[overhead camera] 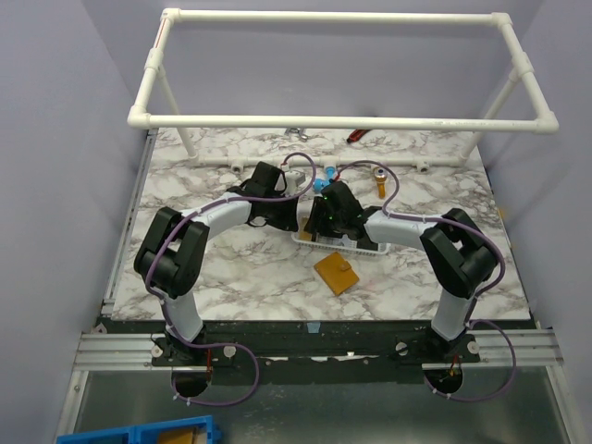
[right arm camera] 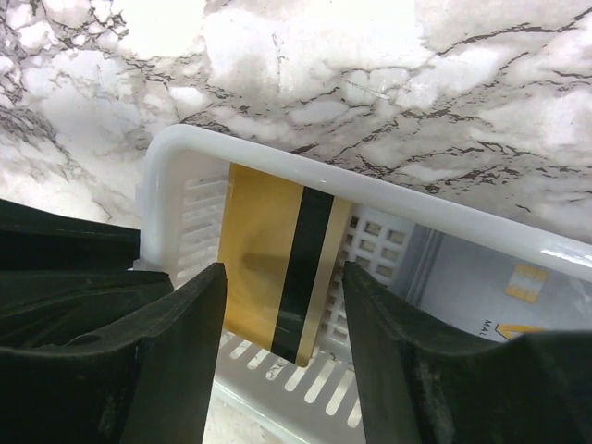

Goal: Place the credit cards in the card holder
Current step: Pick up the credit card from the storage box.

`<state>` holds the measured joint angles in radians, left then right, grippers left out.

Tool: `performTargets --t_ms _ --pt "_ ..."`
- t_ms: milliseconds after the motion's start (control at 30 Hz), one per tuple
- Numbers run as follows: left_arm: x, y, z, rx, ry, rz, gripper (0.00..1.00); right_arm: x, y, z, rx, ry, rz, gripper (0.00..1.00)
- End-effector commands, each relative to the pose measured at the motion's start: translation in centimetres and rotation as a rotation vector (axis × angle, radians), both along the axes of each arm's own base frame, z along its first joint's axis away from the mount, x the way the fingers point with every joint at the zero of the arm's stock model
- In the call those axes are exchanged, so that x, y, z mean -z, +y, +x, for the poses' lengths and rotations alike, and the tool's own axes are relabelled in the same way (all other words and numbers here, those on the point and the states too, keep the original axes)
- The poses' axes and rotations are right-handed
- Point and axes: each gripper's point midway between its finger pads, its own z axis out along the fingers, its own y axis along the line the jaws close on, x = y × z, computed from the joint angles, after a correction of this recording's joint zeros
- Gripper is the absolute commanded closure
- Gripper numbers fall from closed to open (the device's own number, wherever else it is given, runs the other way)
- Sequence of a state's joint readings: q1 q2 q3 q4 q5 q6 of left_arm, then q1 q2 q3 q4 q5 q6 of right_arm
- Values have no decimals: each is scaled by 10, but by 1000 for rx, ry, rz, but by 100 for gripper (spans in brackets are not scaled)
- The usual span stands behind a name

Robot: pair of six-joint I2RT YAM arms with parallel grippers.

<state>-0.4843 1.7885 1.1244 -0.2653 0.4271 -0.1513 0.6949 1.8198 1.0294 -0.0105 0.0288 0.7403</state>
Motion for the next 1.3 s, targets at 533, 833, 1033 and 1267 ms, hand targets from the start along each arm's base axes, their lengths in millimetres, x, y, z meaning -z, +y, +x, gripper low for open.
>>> performTargets --t_ms 533,833,1033,1267 --pt "-1 -10 -10 48 6 -37 83 -36 12 3 -18 -93 92 72" --pt "0 -9 -9 47 4 -32 83 -39 18 -3 -46 -77 127 68" --pt "0 -9 -9 45 2 -33 82 -40 26 -7 -75 -77 182 68" --pt "-3 -9 -8 45 -12 -35 82 -27 38 -8 -115 -42 212 68"
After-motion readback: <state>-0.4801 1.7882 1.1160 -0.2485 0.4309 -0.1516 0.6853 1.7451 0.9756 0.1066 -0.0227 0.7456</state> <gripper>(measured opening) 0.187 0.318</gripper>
